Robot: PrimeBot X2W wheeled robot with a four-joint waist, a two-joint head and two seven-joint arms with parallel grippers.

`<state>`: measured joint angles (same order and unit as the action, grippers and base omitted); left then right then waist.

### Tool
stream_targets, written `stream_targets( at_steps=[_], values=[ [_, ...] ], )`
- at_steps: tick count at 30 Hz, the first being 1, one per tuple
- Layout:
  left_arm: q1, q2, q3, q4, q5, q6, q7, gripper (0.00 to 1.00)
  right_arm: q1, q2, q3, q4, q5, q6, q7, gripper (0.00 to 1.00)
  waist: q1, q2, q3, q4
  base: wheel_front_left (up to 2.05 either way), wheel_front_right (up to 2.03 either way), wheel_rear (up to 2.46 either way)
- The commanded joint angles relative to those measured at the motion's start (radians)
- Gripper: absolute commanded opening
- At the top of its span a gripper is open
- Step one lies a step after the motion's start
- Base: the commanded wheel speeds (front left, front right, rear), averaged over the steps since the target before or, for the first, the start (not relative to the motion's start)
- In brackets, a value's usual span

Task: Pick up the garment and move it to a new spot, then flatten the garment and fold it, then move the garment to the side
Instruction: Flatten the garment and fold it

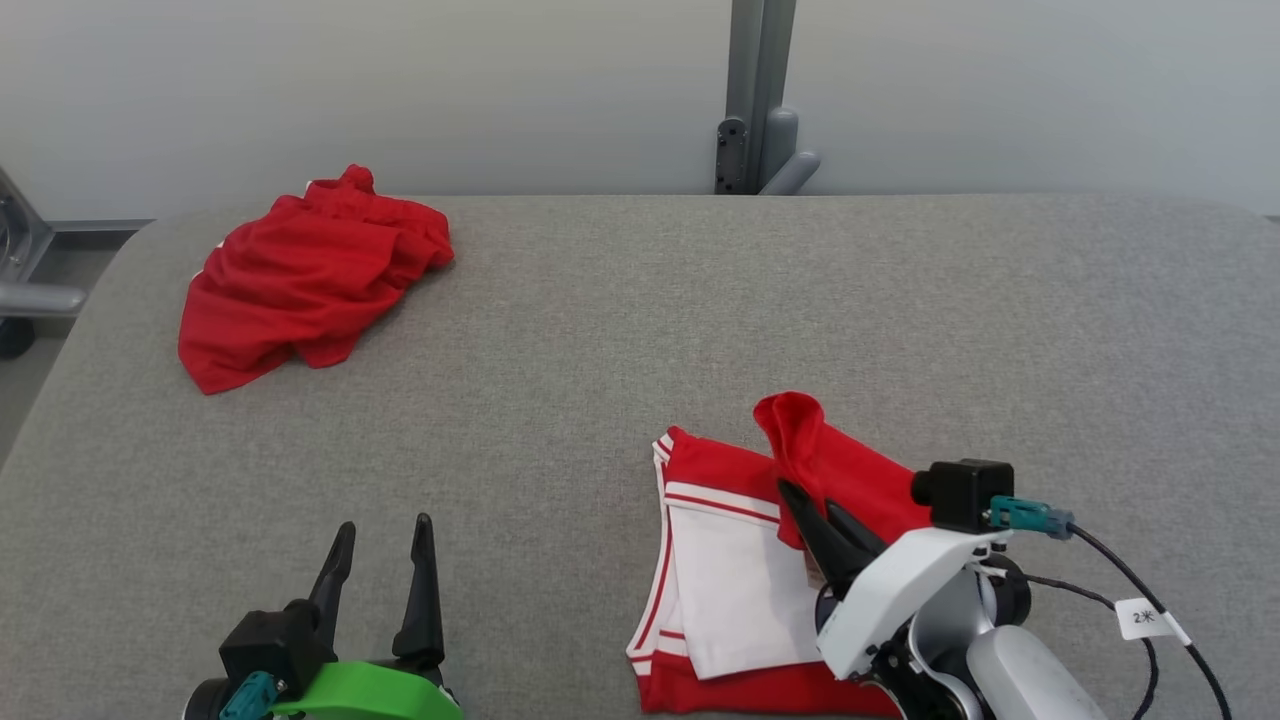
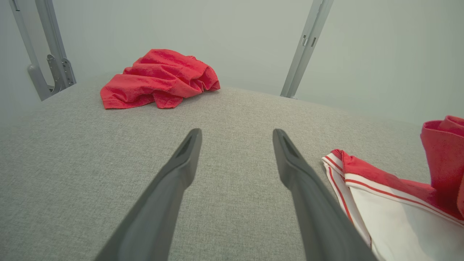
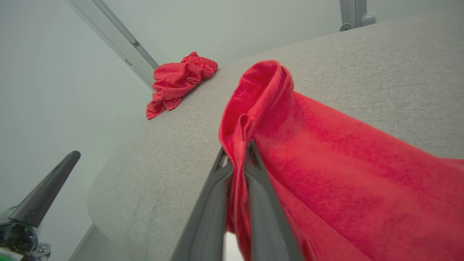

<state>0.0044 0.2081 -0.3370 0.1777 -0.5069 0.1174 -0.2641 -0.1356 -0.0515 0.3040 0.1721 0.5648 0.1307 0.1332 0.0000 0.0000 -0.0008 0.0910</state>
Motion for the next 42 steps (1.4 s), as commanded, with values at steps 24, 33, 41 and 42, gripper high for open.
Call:
stream_targets(
  at_steps=[24,33,41,42],
  values=[
    [-0.035,-0.03,0.004,0.037,0.027,-0.026,0.0,1.0,-0.255,0.0,0.262,0.434,0.229,0.0,-0.214,1.0,0.0,0.0,0.017,0.06,0.0,0.0,0.0],
    [-0.016,-0.038,0.008,0.035,0.036,-0.031,0.0,1.0,-0.275,0.0,0.194,0.446,0.156,0.0,-0.328,1.0,0.0,0.0,0.008,0.032,0.0,0.0,0.0],
    [0.001,-0.043,-0.001,0.034,0.043,-0.036,0.0,1.0,-0.199,0.0,0.036,0.405,-0.002,0.0,-0.371,1.0,0.0,0.0,-0.005,0.006,0.0,0.0,0.0],
    [0.003,-0.045,-0.003,0.035,0.043,-0.037,0.0,1.0,-0.186,0.0,0.021,0.396,-0.019,0.0,-0.375,1.0,0.0,0.0,-0.006,0.004,0.0,0.0,0.0]
  ],
)
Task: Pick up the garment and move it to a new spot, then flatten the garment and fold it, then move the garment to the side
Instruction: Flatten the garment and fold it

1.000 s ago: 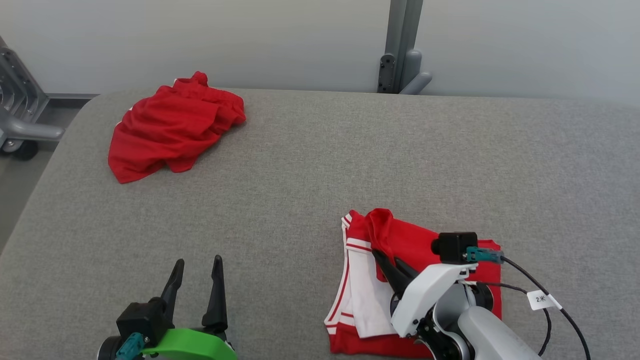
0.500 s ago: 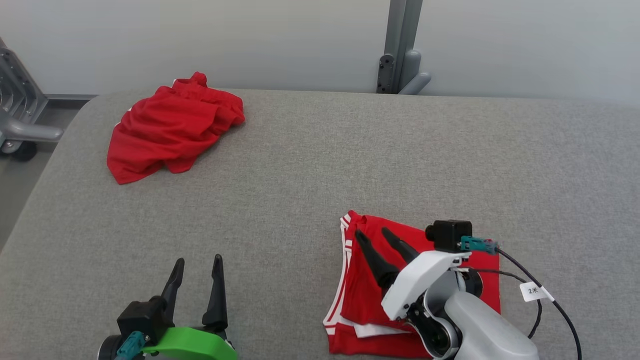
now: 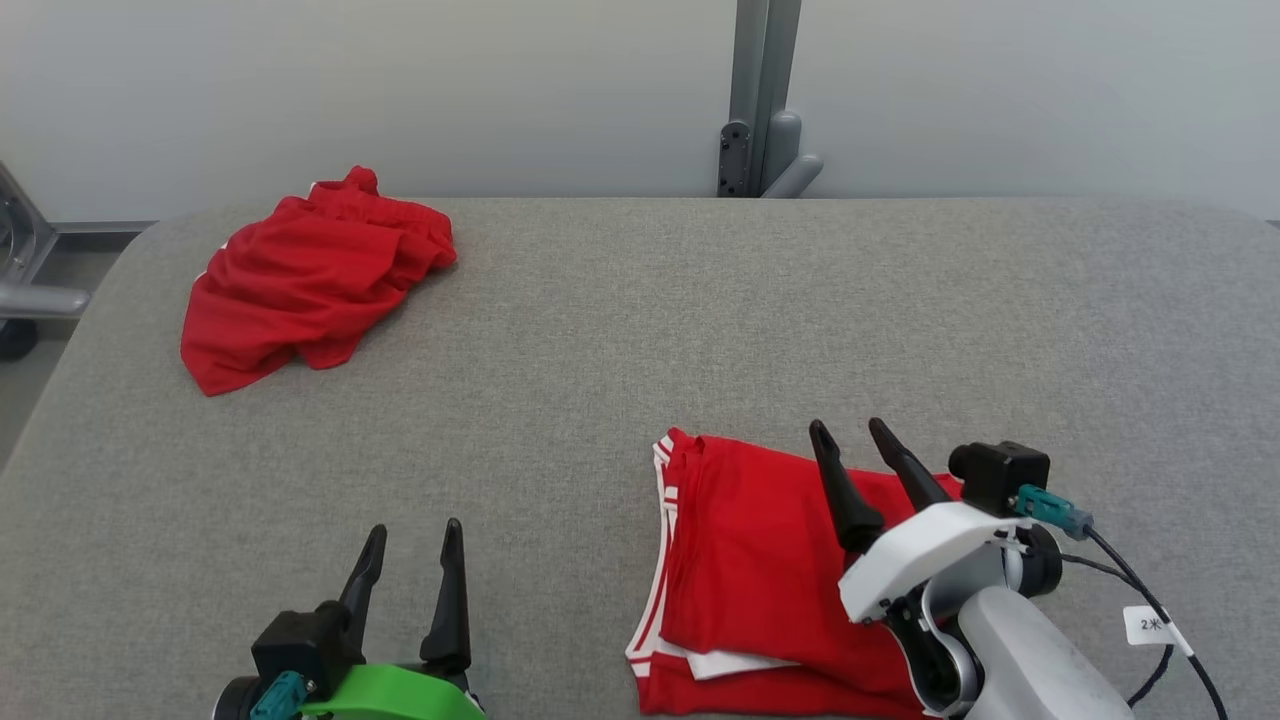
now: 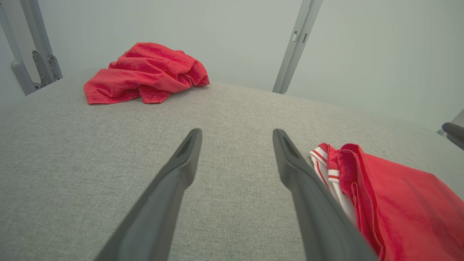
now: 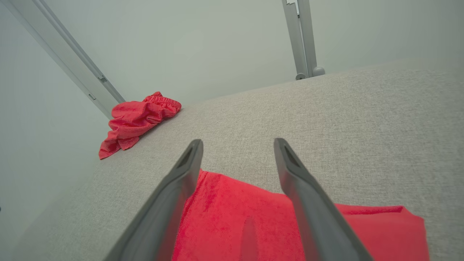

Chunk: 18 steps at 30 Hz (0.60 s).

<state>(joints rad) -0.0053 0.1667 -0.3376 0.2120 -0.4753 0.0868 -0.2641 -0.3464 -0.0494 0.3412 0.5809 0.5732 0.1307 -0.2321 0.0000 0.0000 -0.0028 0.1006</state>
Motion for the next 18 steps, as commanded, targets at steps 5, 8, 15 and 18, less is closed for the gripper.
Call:
stream_targets(
  at_steps=[5,8,15,18],
  values=[
    [0.014,-0.007,-0.011,0.005,0.015,-0.008,0.0,1.0,0.095,-0.002,-0.072,-0.057,-0.088,0.0,-0.014,1.0,0.0,0.0,-0.008,-0.01,0.0,0.0,0.0],
    [0.016,-0.006,-0.014,0.006,0.016,-0.01,0.0,1.0,0.132,-0.002,-0.103,-0.08,-0.115,0.0,-0.017,1.0,0.0,0.0,-0.011,-0.01,0.0,0.0,0.0],
    [0.026,-0.004,-0.013,0.007,0.018,-0.016,0.0,1.0,0.232,-0.002,-0.231,-0.146,-0.236,0.0,-0.027,1.0,0.0,0.0,-0.023,-0.016,0.0,0.0,0.0],
    [0.034,-0.005,-0.008,0.004,0.019,-0.015,0.0,1.0,0.274,-0.002,-0.285,-0.182,-0.272,0.0,-0.029,1.0,0.0,0.0,-0.03,-0.028,0.0,0.0,0.0]
  ],
)
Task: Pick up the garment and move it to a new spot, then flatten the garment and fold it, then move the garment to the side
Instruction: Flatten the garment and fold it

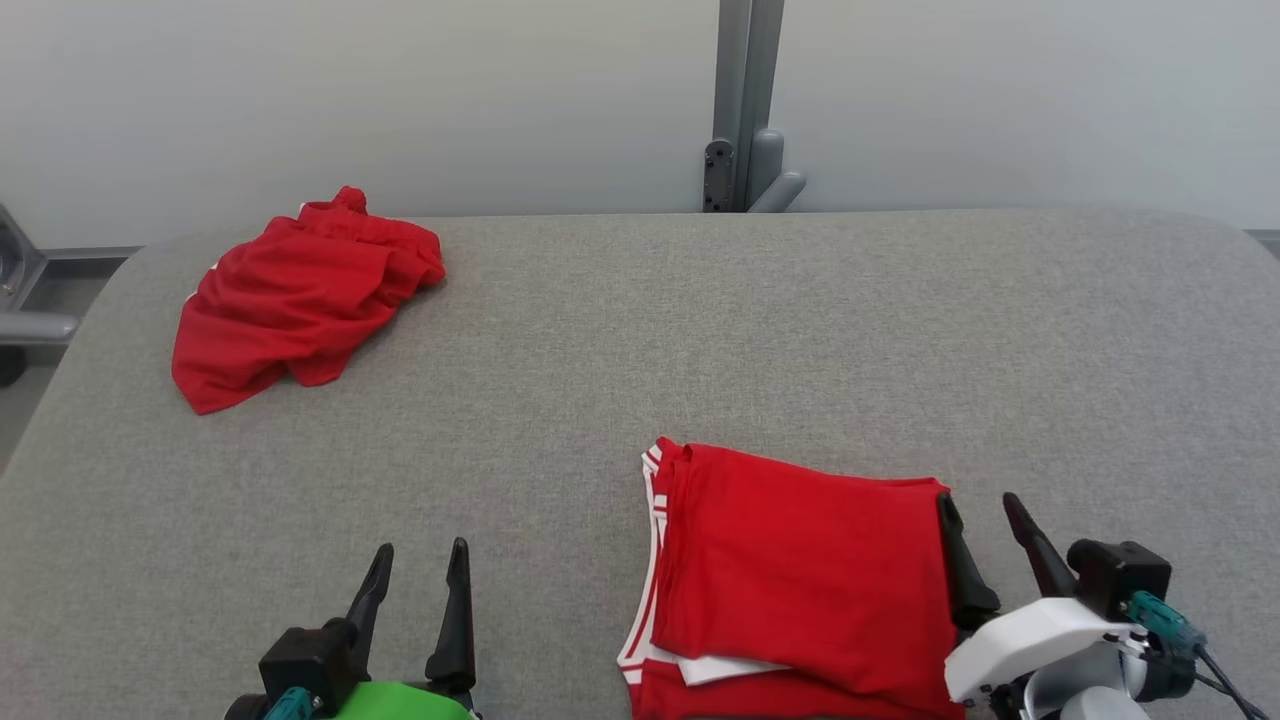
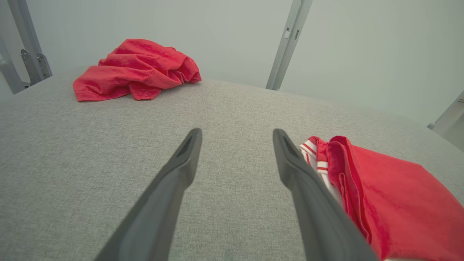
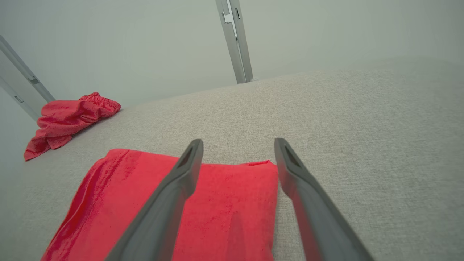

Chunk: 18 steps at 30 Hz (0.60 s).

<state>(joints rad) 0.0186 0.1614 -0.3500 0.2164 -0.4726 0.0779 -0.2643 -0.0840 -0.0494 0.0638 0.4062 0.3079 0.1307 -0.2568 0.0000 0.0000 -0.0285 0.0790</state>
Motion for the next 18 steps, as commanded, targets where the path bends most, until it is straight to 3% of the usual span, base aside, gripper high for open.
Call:
stream_targets(
  at_steps=[1,9,18],
  values=[
    [0.013,0.0,0.005,-0.002,0.016,-0.007,0.0,1.0,0.026,-0.002,-0.024,-0.02,-0.017,0.0,-0.005,1.0,0.0,0.0,-0.006,-0.011,0.0,0.0,0.0],
    [0.035,0.006,0.032,-0.02,0.018,0.009,0.0,1.0,0.113,-0.002,-0.105,-0.143,-0.091,0.0,0.004,1.0,0.0,0.0,-0.019,-0.058,0.0,0.0,0.0],
    [0.053,0.0,0.067,-0.045,0.055,0.016,0.0,1.0,0.182,-0.002,-0.111,-0.312,-0.154,0.0,0.038,1.0,0.0,0.0,-0.024,-0.085,0.0,0.0,0.0]
  ],
)
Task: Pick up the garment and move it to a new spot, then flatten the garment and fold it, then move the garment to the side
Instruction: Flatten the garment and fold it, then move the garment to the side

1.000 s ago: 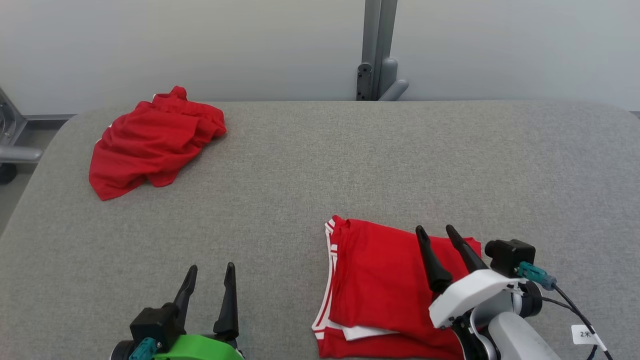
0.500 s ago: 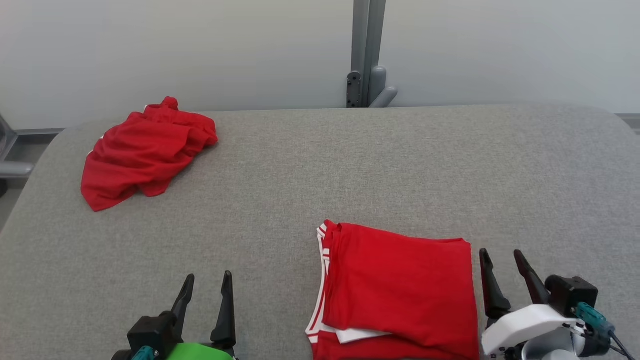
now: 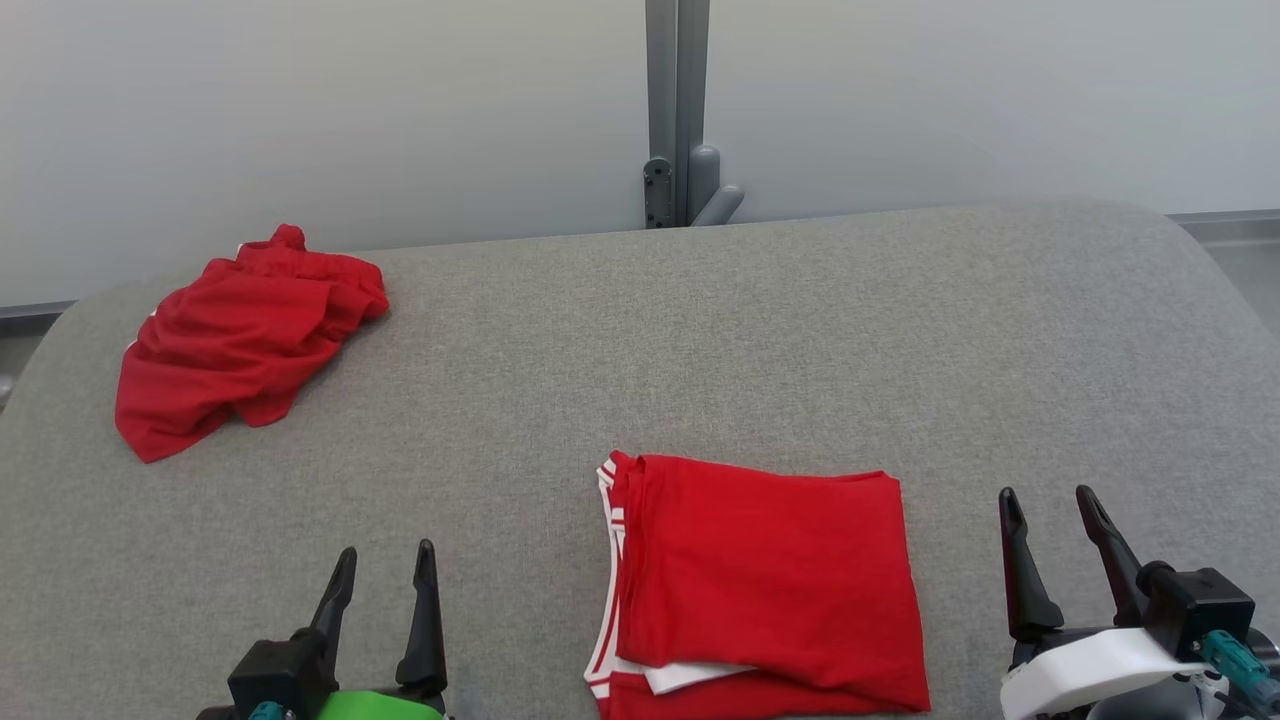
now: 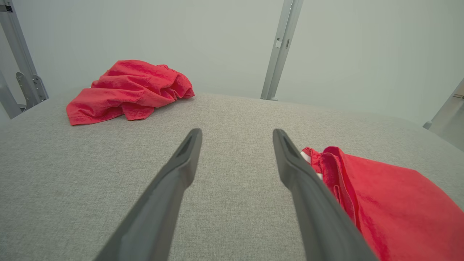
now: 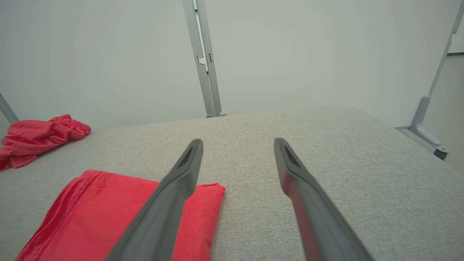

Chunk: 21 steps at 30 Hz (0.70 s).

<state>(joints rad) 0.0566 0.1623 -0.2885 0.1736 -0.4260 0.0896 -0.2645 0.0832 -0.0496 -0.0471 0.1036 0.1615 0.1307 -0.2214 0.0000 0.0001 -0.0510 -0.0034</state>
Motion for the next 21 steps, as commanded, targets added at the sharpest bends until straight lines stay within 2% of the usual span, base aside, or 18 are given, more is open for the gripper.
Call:
stream_targets(
  at_steps=[1,8,21],
  values=[
    [0.015,-0.004,0.008,-0.004,0.011,0.003,0.0,1.0,0.018,-0.002,0.0,-0.022,-0.006,0.0,0.008,1.0,0.0,-0.0001,-0.002,-0.004,0.0,0.0,0.0],
    [0.013,-0.013,0.013,0.004,0.033,-0.01,0.0,1.0,0.029,-0.002,0.0,-0.055,0.012,0.0,0.02,1.0,0.0,-0.0001,-0.004,0.0,0.0,0.0,0.0],
    [-0.003,-0.025,0.02,0.015,0.05,-0.024,0.0,1.0,0.005,-0.002,0.005,-0.035,0.02,0.0,0.02,1.0,0.0,-0.0001,-0.006,0.014,0.0,0.0,0.0]
  ],
)
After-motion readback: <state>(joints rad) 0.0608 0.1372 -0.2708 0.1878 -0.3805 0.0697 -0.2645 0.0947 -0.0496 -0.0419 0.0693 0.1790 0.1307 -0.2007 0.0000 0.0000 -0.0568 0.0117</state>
